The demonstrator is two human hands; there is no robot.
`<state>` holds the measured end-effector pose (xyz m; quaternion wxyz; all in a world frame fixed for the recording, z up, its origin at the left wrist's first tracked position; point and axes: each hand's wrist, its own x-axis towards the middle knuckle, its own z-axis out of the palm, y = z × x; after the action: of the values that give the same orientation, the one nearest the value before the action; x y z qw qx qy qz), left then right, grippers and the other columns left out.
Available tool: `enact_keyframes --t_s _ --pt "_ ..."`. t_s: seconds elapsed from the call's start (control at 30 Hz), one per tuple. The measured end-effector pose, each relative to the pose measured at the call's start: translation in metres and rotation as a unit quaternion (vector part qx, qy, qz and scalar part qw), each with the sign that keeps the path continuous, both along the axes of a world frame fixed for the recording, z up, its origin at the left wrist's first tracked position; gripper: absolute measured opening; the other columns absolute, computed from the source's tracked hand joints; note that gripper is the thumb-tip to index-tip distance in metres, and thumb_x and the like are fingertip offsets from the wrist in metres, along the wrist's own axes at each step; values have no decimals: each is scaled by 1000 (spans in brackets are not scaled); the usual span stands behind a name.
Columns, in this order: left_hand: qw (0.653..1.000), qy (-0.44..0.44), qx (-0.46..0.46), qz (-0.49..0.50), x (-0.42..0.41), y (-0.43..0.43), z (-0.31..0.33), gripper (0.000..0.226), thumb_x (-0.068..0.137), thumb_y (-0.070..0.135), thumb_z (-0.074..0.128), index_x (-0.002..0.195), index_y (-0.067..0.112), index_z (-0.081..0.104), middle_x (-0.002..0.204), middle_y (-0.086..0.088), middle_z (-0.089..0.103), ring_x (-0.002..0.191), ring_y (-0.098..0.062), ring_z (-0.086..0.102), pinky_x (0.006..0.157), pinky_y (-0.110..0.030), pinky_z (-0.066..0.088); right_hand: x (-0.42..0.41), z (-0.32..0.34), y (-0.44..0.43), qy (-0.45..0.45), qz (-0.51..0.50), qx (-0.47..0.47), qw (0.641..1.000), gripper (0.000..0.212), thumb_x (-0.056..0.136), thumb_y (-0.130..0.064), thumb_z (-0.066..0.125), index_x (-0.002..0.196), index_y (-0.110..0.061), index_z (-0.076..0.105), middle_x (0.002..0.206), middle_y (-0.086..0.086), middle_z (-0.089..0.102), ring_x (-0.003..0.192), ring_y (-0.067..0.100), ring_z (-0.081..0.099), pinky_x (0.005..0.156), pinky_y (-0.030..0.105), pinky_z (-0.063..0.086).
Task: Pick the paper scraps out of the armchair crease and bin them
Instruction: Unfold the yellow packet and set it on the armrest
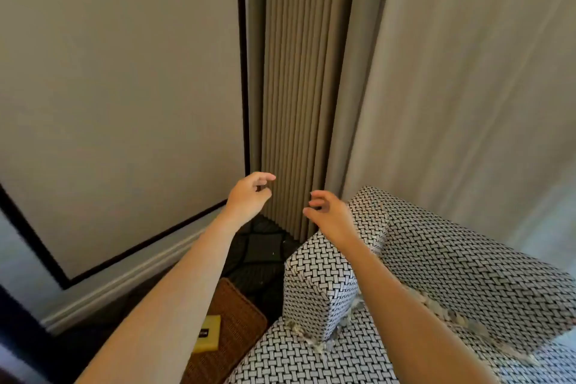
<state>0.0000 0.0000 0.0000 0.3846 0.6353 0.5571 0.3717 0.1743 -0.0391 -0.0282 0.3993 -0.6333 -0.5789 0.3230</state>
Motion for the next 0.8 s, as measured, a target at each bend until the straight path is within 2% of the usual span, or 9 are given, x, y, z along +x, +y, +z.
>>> enact_keyframes --t_s 0.03,0.1,0.33,0.43,0.5,0.6,0.67,0.73,0.8 --pt "1000 1 3 8 -3 -3 -15 31 92 5 46 114 24 57 133 -6 51 129 -22 42 94 -29 37 -5 -18 1 28 3 -4 1000 42 85 -21 63 125 -16 50 114 -1 61 97 9 56 76 12 41" --pt "1000 -7 9 28 -9 -5 -54 33 92 2 46 116 20 57 133 -6 51 128 -21 43 92 -26 36 -18 -63 5 59 12 -13 998 45 85 -19 63 127 -14 48 113 1 61 96 11 58 79 17 44" --pt "996 -35 11 85 -41 -9 -200 30 92 3 44 114 17 59 118 0 54 118 -16 49 89 -27 38 -64 -207 18 67 82 -22 994 42 86 -14 62 125 -15 50 116 1 60 96 10 57 85 20 46" --pt "993 -38 9 116 -53 -8 -260 31 91 2 44 114 18 59 122 0 55 119 -16 49 93 -28 38 -85 -264 21 65 102 -19 992 38 85 -13 62 123 -14 52 113 2 62 95 10 58 86 20 45" --pt "993 -32 2 116 -60 -9 -298 31 90 1 45 111 19 59 126 -1 55 122 -16 47 99 -28 37 -94 -298 22 60 106 -27 992 38 86 -12 62 122 -15 53 112 2 61 94 9 57 81 16 43" --pt "990 -26 4 137 -78 -13 -348 31 89 -2 46 109 19 58 126 -3 55 120 -17 48 101 -29 37 -107 -348 24 68 97 -40 992 36 85 -8 61 120 -15 54 107 1 60 90 9 55 64 9 44" --pt "983 -34 1 178 -92 -16 -379 33 90 -2 45 111 19 59 124 -4 55 116 -16 49 97 -30 40 -116 -381 25 77 100 -46 991 36 85 -6 60 119 -16 55 106 0 59 90 11 56 66 18 48" --pt "976 -41 3 212 -99 -18 -405 33 90 -1 45 112 19 59 124 -4 55 108 -14 50 87 -27 42 -122 -408 25 70 105 -44 991 36 84 -3 59 116 -17 56 105 1 60 92 13 57 78 30 52" --pt "977 -39 14 210 -98 -22 -425 34 90 -3 45 113 19 59 125 -3 55 104 -13 50 78 -23 42 -126 -428 24 64 112 -29 991 36 84 0 57 115 -17 57 99 -3 60 93 13 56 84 34 51"
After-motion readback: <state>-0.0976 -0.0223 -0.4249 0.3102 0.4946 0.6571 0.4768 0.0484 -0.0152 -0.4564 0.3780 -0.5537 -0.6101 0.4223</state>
